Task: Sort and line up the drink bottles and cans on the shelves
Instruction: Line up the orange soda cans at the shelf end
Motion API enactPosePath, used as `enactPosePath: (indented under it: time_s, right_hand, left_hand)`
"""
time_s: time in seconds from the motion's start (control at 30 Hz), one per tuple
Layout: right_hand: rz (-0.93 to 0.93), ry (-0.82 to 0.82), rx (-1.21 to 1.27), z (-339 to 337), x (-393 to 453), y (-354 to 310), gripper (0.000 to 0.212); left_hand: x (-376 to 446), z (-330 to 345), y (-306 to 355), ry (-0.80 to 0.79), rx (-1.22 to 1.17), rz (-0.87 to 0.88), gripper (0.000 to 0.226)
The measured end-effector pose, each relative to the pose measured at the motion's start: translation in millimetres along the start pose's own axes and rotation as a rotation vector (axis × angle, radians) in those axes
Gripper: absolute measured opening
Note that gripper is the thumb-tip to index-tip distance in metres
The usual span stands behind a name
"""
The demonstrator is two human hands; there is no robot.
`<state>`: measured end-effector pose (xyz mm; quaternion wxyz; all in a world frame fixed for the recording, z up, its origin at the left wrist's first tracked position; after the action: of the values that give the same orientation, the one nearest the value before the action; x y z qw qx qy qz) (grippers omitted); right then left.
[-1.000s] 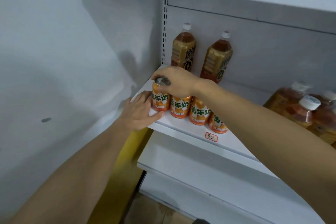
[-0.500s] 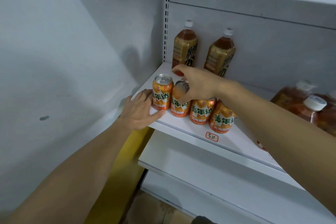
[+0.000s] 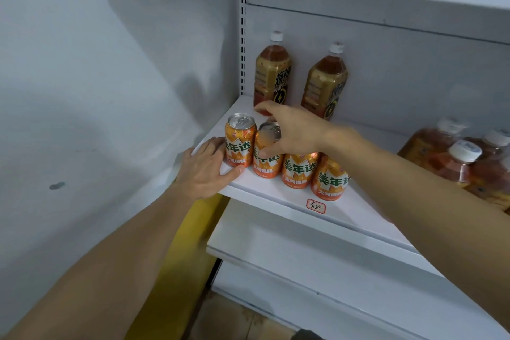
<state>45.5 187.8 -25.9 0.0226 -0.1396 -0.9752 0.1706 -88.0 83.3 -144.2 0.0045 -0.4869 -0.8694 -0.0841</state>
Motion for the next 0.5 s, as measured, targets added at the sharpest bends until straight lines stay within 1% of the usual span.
enactPosePath:
  time_s: [0.07,0.13,0.3,0.37,0.5]
  right_hand:
    - [-0.019,0.031,0.046,-4,3,-10,0.095]
    - [-0.050,0.070,0.038,-8,12,-25,0.083]
    - [-0.076,0.032,-0.097,-5,42,-44,0.057]
    - [-0.077,0.007,-0.105,-4,47,-45,0.051]
    - [-0.090,-0.001,-0.096,-5,46,-46,0.049]
  left_hand:
    - [0,0,0,0.009,-0.004,-0.004,0.094]
    - [-1,0,0,0.010,-0.009,-0.006,0.092]
    - [-1,0,0,0.011,-0.002,-0.014,0.095]
    - [-2,-1,0,0.015,0.006,-0.008,0.099]
    - [-2,-2,1,0.026,0.011,0.005,0.099]
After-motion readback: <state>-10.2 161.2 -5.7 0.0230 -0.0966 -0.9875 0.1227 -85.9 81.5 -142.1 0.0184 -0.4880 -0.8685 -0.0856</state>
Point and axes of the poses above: each hand's wrist, its own x-axis towards the middle knuckle, its own z-axis out of the palm, y = z × x, the point moved 9 cm from there along x, towards the middle knuckle, and after that the axes turned 8 degrees about -z, right-handed, at the moved point
